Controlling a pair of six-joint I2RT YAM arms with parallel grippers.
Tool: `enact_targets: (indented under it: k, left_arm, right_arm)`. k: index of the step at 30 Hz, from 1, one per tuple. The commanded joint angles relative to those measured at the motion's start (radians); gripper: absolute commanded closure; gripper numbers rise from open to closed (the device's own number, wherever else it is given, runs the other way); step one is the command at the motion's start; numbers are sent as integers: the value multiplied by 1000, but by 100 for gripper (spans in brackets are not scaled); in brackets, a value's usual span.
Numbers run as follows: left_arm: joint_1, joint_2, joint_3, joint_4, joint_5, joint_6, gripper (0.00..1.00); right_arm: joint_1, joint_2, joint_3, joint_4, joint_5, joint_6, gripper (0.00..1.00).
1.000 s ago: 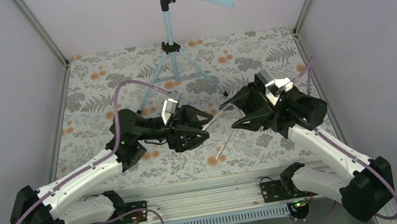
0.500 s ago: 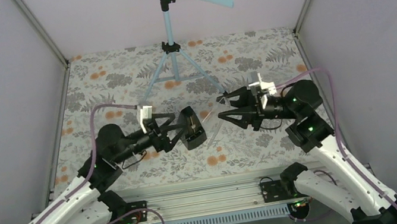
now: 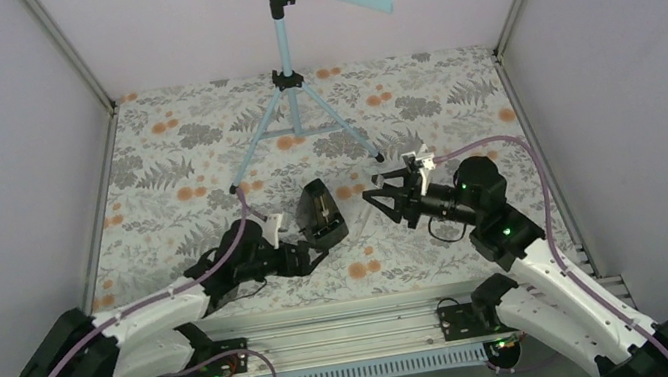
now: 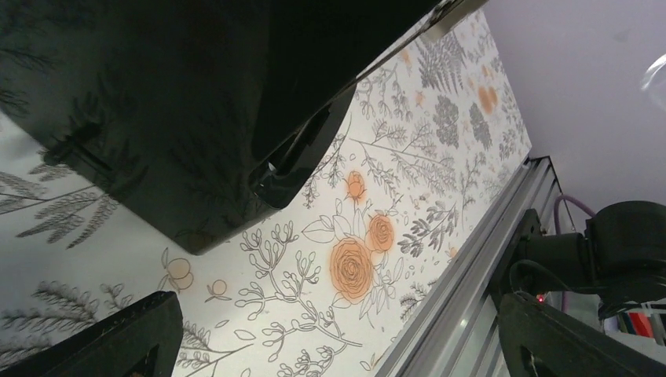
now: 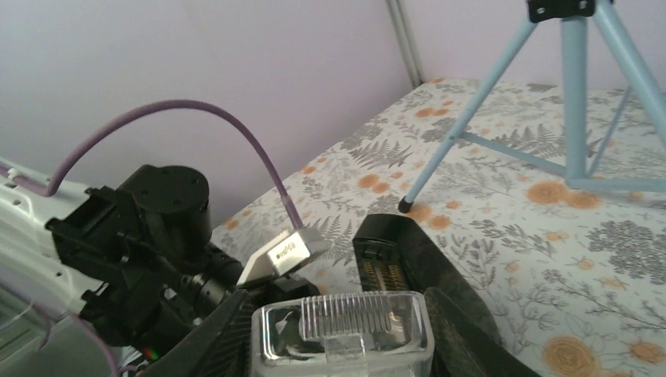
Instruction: Pack up the instrument practice props
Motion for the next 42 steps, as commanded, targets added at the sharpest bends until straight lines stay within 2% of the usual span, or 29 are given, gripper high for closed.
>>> enact_targets:
  k: [1, 5, 12, 14, 16, 18, 21, 25, 28, 32, 36, 39, 42]
  left_arm:
    - [-26, 123, 30, 185, 36, 16, 1]
    - [-37, 229, 45, 271, 24, 42, 1]
    - [-38, 387, 13, 610, 54, 12, 1]
    - [-38, 404, -2, 686, 67, -8, 1]
    - [-36, 392, -8, 689, 65, -8, 1]
    - [-27, 346, -14, 634, 54, 5, 1]
    - [8, 205, -28, 470, 12, 42, 1]
    - [62, -30, 32, 153, -51, 124, 0]
    - [166, -86, 164, -107, -12, 211, 0]
    - [284, -13, 325, -232, 171, 280, 4]
    - [293, 168, 526, -365, 293, 388, 14]
    - [296, 267, 607, -399, 366, 433, 22]
    - [296, 317, 662, -439, 376, 474, 27]
  right_arm:
    - [24, -13, -16, 4, 122, 7, 72]
    - [40, -19, -47, 26, 156, 23, 72]
    - [92, -9, -76, 65, 251, 30, 72]
    - [111, -8, -75, 63, 293, 27, 72]
    - [132, -6, -76, 64, 343, 24, 72]
    - [156, -1, -76, 69, 389, 24, 71]
    - [199, 10, -81, 96, 459, 21, 71]
    - [277, 44, -90, 147, 555, 1, 71]
    - [340, 79, -96, 194, 635, -17, 71]
    - [415, 128, -98, 244, 732, -40, 71]
    - [446, 169, -107, 286, 748, -32, 70]
    - [459, 171, -125, 299, 762, -12, 70]
    - [466, 170, -138, 305, 779, 2, 70]
